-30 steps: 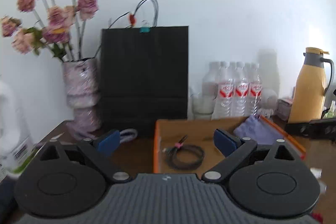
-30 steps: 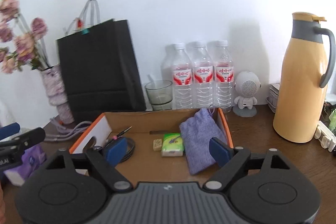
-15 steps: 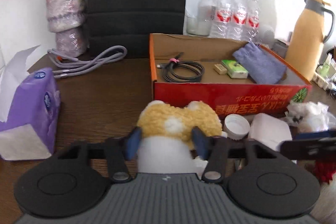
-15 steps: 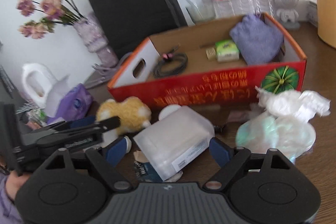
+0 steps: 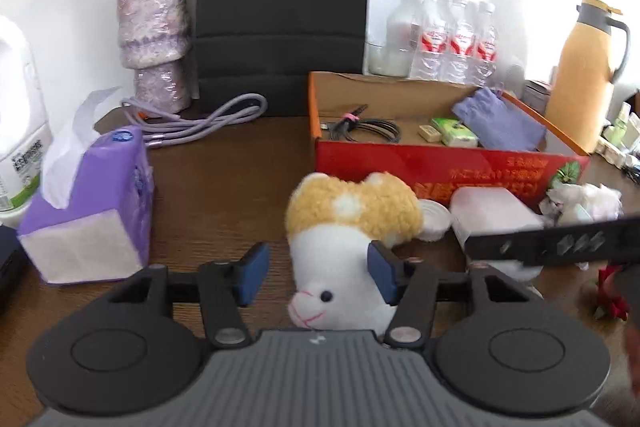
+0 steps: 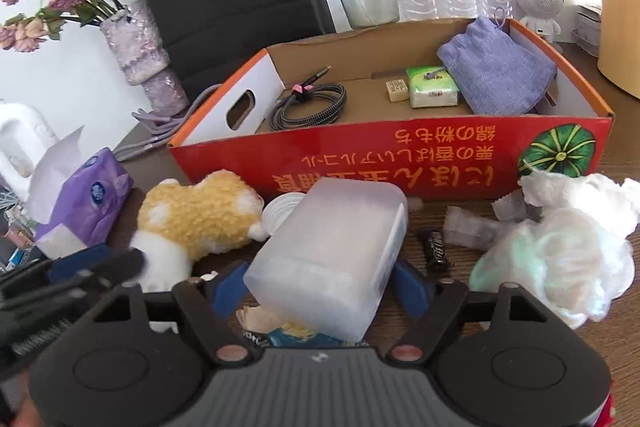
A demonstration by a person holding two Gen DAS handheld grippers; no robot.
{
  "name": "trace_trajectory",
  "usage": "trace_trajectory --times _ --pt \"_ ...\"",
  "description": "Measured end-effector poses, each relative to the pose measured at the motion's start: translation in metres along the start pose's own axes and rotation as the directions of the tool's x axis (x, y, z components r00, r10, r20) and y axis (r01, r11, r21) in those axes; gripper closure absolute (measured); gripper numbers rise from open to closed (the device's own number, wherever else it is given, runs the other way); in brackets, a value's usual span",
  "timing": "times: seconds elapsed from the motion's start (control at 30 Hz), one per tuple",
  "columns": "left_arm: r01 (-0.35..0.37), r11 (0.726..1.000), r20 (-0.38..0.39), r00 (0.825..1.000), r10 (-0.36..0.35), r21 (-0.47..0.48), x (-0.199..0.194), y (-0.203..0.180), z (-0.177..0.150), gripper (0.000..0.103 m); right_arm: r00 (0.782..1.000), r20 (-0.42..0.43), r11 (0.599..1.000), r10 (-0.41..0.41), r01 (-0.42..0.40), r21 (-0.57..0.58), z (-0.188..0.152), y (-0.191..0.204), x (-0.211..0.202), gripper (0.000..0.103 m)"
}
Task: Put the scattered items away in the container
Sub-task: 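Grasp the yellow-white plush sheep with the left tool while the right tool grasps the white plastic tub, then carry the plush sheep and white tub into the box and open both tools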
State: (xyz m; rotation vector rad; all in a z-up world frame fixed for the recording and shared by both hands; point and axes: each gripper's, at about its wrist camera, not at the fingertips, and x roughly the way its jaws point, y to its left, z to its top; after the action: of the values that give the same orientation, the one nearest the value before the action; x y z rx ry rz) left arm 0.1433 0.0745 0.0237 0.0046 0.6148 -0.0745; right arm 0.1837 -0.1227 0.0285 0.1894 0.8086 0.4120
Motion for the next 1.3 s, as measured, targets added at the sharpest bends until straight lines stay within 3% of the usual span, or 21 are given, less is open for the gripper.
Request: trace_trajectory --times 0.03,0.2,0.27,0.3,0.43,0.57,0.63,0.7,0.83,0.93,1.0,1.1,1.3 --pt "-0.002 1.000 0.000 1.000 0.002 -0.003 0.001 -0.001 -0.001 0.031 1.000 0.019 1.000 0.021 -0.021 0.011 0.001 -0.003 -0.006 0.028" --pt "-0.026 0.998 0.013 1.000 0.025 0.060 0.007 -0.016 -0.015 0.012 0.989 0.118 0.995 0.090 -0.095 0.039 -0.005 -0.021 -0.056 0.030" --pt "-0.056 0.995 -0.025 0.998 0.058 0.080 0.017 -0.022 -0.019 0.044 0.987 0.139 0.997 0.082 -0.082 -0.008 -0.016 -0.022 -0.077 0.032" --pt "-0.065 0.995 -0.032 0.997 0.067 0.072 0.019 -0.022 -0.021 0.048 0.987 0.143 0.997 0.074 -0.069 -0.035 -0.024 -0.022 -0.086 0.032" --pt "-0.095 0.995 -0.006 0.995 0.095 0.041 0.005 -0.019 -0.020 0.052 0.990 0.128 0.996 0.055 -0.044 -0.081 -0.053 -0.026 -0.109 0.034" --pt "-0.110 0.989 0.038 0.994 0.107 0.102 -0.041 -0.024 -0.016 0.053 0.989 0.127 0.994 0.070 -0.059 -0.090 -0.072 -0.033 -0.126 0.034" --pt "-0.068 0.987 -0.002 0.998 0.069 0.147 -0.068 -0.025 -0.015 0.053 0.988 0.135 0.992 0.073 -0.058 -0.113 -0.079 -0.032 -0.131 0.034" --pt "0.033 0.985 -0.091 0.996 -0.017 0.171 -0.095 -0.019 -0.015 0.053 0.987 0.139 0.988 0.080 -0.060 -0.144 -0.085 -0.032 -0.136 0.034" --pt "0.149 0.977 -0.281 0.954 -0.101 0.155 -0.135 0.001 -0.009 0.051 0.984 0.157 0.986 0.087 -0.062 -0.157 -0.093 -0.031 -0.140 0.034" --pt "0.164 0.966 -0.354 0.931 -0.085 0.200 -0.141 -0.004 -0.004 0.048 0.981 0.166 0.987 0.104 -0.081 -0.141 -0.094 -0.035 -0.137 0.034" --pt "0.142 0.963 -0.338 0.939 -0.058 0.230 -0.136 -0.011 0.002 0.047 0.979 0.172 0.987 0.111 -0.088 -0.137 -0.094 -0.037 -0.134 0.034" --pt "0.110 0.964 -0.259 0.965 -0.044 0.244 -0.128 -0.017 0.006 0.047 0.978 0.179 0.985 0.104 -0.077 -0.154 -0.094 -0.034 -0.133 0.034" --pt "0.075 0.983 -0.210 0.977 -0.039 0.165 -0.098 -0.010 0.013 0.045 0.978 0.183 0.984 0.098 -0.068 -0.163 -0.096 -0.034 -0.127 0.034"
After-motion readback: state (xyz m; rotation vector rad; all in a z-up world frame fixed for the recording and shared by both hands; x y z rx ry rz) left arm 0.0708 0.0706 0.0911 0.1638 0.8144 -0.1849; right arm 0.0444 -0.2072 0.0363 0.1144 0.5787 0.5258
